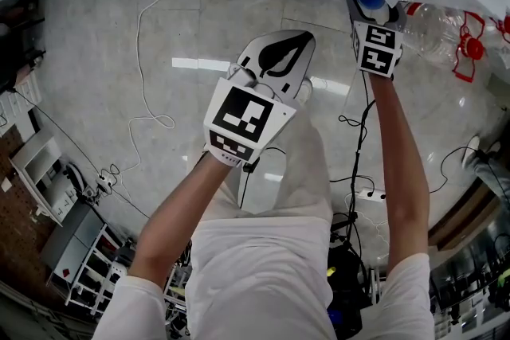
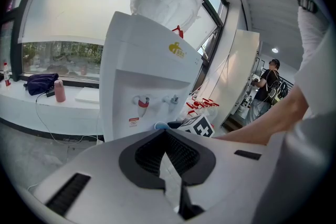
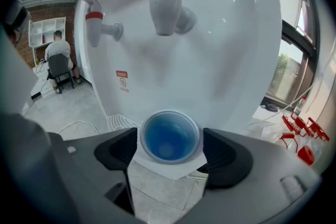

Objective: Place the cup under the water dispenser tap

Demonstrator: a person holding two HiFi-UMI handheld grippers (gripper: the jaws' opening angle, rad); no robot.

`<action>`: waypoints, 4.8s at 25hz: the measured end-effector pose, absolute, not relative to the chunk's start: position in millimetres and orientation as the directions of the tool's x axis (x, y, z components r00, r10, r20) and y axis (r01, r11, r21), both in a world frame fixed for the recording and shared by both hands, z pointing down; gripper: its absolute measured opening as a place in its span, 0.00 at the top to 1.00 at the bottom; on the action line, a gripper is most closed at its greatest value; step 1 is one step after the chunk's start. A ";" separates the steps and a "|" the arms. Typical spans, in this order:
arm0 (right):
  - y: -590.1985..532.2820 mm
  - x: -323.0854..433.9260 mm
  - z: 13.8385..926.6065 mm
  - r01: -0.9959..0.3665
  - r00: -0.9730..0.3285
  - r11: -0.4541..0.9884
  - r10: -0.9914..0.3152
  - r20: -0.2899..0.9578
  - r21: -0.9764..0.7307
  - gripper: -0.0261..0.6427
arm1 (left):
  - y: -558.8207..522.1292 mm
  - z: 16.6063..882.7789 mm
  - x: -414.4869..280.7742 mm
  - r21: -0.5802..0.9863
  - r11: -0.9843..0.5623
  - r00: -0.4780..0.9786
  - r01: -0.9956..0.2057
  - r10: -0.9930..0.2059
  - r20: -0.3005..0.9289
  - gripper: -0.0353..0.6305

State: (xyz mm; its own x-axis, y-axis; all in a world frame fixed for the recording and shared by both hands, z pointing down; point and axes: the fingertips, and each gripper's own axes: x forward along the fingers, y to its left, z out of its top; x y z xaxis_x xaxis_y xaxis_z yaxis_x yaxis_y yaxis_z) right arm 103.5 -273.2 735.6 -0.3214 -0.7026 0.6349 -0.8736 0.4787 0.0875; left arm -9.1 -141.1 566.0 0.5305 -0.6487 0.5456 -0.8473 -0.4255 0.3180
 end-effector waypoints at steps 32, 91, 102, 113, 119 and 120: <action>-223.5 96.7 633.3 -0.859 -0.382 0.508 -0.721 0.579 0.066 0.38 | -112.5 504.4 -4.3 0.307 -0.449 0.543 -0.839 -0.654 0.527 0.95; -73.0 127.5 246.5 -0.887 -0.441 0.461 -0.862 0.250 0.025 0.94 | -36.8 267.3 -27.3 0.247 -0.447 0.507 -0.860 -0.806 0.306 0.95; -43.3 137.4 189.1 -0.882 -0.460 0.472 -0.863 0.206 0.005 0.94 | -28.7 224.1 -30.1 0.235 -0.465 0.517 -0.854 -0.814 0.266 0.95; -10.1 144.6 167.8 -0.873 -0.478 0.488 -0.857 0.191 0.007 0.94 | -2.9 181.2 -20.1 0.228 -0.507 0.549 -0.831 -0.811 0.202 0.95; 3.4 138.9 166.7 -0.859 -0.501 0.512 -0.847 0.178 0.017 0.94 | 7.3 169.7 -24.7 0.215 -0.501 0.537 -0.839 -0.826 0.170 0.95; 3.9 137.1 166.6 -0.857 -0.504 0.515 -0.846 0.174 0.020 0.94 | 8.2 170.2 -26.3 0.213 -0.495 0.531 -0.842 -0.830 0.169 0.95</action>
